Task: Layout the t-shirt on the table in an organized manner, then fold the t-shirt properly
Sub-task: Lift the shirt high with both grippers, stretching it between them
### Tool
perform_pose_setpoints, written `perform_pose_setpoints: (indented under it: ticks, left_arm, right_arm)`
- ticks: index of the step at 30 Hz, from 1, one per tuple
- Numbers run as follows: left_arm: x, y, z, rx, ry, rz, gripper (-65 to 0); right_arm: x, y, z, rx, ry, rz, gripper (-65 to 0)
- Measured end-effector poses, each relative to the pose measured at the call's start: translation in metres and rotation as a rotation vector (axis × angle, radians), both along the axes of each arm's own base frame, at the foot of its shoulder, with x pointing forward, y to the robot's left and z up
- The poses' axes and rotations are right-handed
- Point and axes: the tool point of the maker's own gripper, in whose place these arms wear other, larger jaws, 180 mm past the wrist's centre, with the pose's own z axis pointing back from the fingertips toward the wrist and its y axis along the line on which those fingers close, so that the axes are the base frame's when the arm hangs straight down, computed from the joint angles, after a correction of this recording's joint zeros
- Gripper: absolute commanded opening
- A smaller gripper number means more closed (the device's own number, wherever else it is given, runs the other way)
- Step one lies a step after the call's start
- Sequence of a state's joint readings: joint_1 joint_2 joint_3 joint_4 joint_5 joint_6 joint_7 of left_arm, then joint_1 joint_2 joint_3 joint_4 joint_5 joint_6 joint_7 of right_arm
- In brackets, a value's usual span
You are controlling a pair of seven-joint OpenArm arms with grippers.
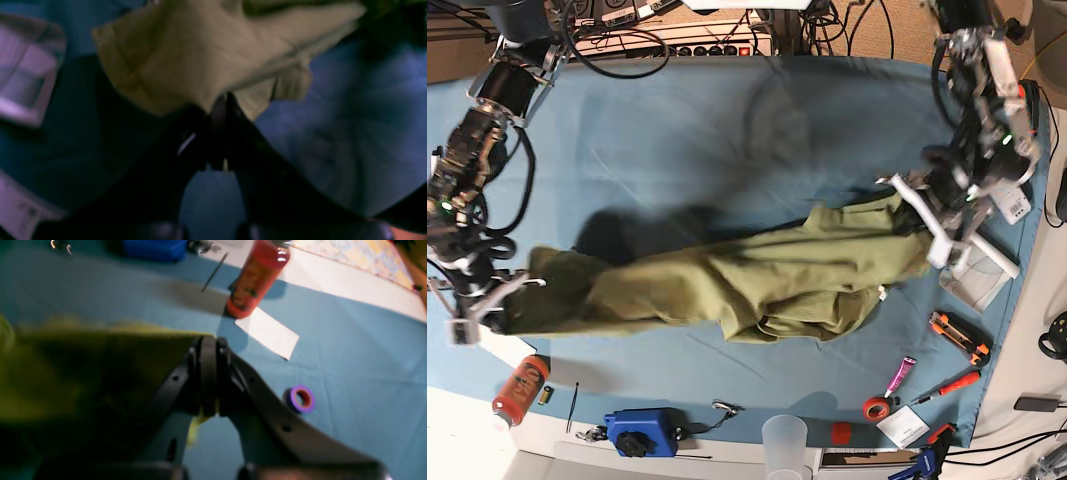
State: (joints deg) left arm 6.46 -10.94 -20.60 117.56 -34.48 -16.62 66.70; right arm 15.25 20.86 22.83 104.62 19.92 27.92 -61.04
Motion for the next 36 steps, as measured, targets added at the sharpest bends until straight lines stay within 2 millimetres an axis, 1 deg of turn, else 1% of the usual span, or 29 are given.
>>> perform_pose_setpoints:
  ticks: [4, 7, 10, 14, 16, 21, 23, 26, 31, 33, 36]
  left_arm:
    - [-0.019, 0.011, 0.029, -0.004, -0.104, -0.014, -65.0]
    - [-0.033, 0.017, 0.042, 0.004, -0.141, -0.012, -65.0]
    - [-0.04, 0.029, 0.054, 0.026, -0.171, 0.026, -65.0]
    - [-0.043, 0.047, 0.064, 0.063, -0.201, 0.078, -65.0]
    - [-0.044, 0.053, 0.067, 0.076, -0.209, 0.098, -65.0]
    - [-0.051, 0.069, 0.073, 0.101, -0.218, 0.147, -65.0]
    - [-0.055, 0.077, 0.073, 0.107, -0.215, 0.174, -65.0]
    - [-0.058, 0.089, 0.08, 0.101, -0.238, 0.213, -65.0]
    - [-0.061, 0.095, 0.094, 0.076, -0.293, 0.218, -65.0]
    - [-0.062, 0.096, 0.097, 0.081, -0.309, 0.208, -65.0]
    - [-0.061, 0.09, 0.104, 0.062, -0.349, 0.175, -65.0]
  right_arm:
    - [-0.01, -0.011, 0.015, 0.074, -0.066, 0.024, -65.0]
    - [-0.021, -0.016, 0.015, 0.119, -0.088, 0.036, -65.0]
    - [-0.028, -0.026, 0.017, 0.137, -0.103, 0.021, -65.0]
    - [-0.034, -0.039, 0.03, 0.152, -0.165, -0.008, -65.0]
    - [-0.036, -0.045, 0.034, 0.138, -0.17, -0.018, -65.0]
    - [-0.039, -0.059, 0.051, 0.107, -0.213, -0.041, -65.0]
    - [-0.038, -0.061, 0.06, 0.102, -0.234, -0.042, -65.0]
    - [-0.034, -0.061, 0.075, 0.091, -0.278, -0.034, -65.0]
    - [-0.03, -0.058, 0.091, 0.105, -0.328, -0.015, -65.0]
    - [-0.03, -0.057, 0.091, 0.108, -0.329, -0.013, -65.0]
    - [-0.031, -0.061, 0.087, 0.095, -0.307, -0.03, -65.0]
